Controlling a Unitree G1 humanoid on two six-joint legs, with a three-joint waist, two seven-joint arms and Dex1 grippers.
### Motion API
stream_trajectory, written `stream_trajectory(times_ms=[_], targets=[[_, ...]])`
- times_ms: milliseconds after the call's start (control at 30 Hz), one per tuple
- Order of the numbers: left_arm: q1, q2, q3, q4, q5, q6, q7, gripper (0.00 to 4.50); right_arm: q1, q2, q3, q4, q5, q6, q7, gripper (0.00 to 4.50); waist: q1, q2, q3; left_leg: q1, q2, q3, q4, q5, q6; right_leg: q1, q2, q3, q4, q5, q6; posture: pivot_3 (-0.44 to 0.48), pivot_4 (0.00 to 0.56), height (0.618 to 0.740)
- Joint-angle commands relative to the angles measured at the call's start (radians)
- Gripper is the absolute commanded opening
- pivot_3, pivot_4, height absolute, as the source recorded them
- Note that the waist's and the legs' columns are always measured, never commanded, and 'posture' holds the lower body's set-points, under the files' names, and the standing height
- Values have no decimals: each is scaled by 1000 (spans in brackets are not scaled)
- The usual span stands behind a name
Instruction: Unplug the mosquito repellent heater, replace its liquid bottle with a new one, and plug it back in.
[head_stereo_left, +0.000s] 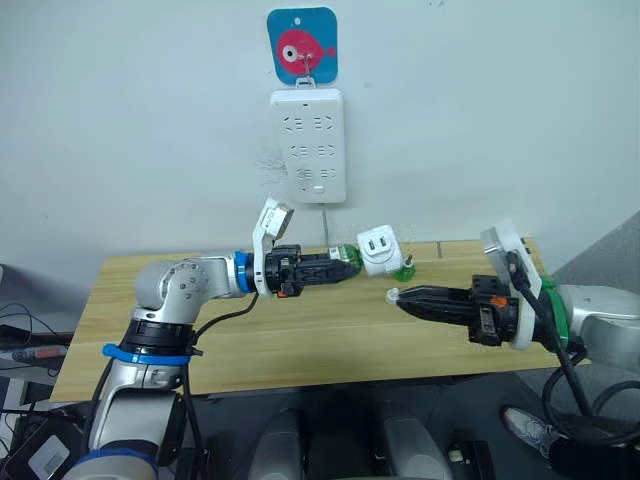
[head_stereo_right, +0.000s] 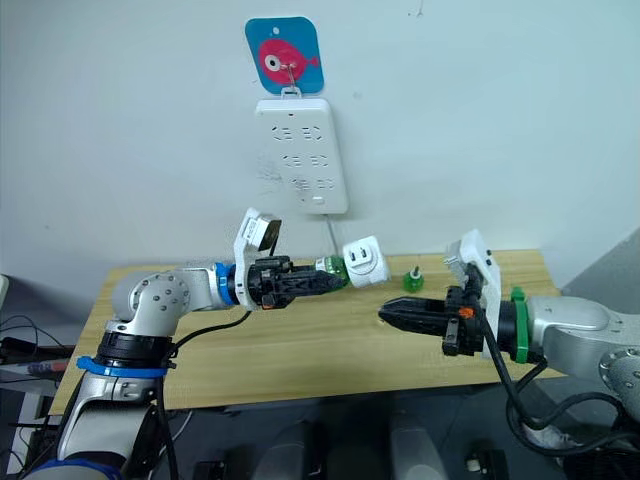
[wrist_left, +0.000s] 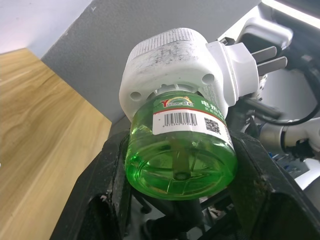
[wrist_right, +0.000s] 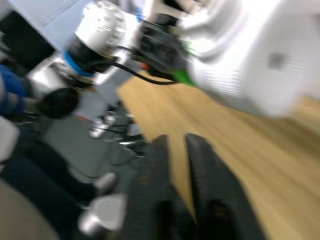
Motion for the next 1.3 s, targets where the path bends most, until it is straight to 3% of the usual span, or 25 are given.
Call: stream_trajectory(times_ms=[33,267,567,1200,1300], targets=[[-25,9,12,-21,-27,14,-29,2320,4,-33,-35,-41,-135,-83,94,2038,0,0,0,0,0,0,0,0,0,0,0,0,0,0,0,-250,172,740],[-24,48,-50,-55,22,-22,-103,2320,-33,-60,16,-41,-357,-211,246,4500,-1,0,0,0,0,0,0,0,0,0,0,0,0,0,0,-254,173,740],[-35,63,-84,-57,48,-51,-150,2320,-146,-35,141,18,-606,-365,380,4500,-4,0,0,0,0,0,0,0,0,0,0,0,0,0,0,-250,175,740],[-50,73,-111,-51,69,-63,-195,2319,-300,102,314,112,-846,-498,515,4500,-9,0,0,0,0,-1,0,0,0,0,-1,-1,1,0,0,-246,174,740],[-51,76,-113,-54,65,-58,-203,2319,-314,118,318,115,-847,-491,525,3529,-11,1,0,0,0,-1,0,0,0,0,-1,-1,1,0,0,-246,174,740]])
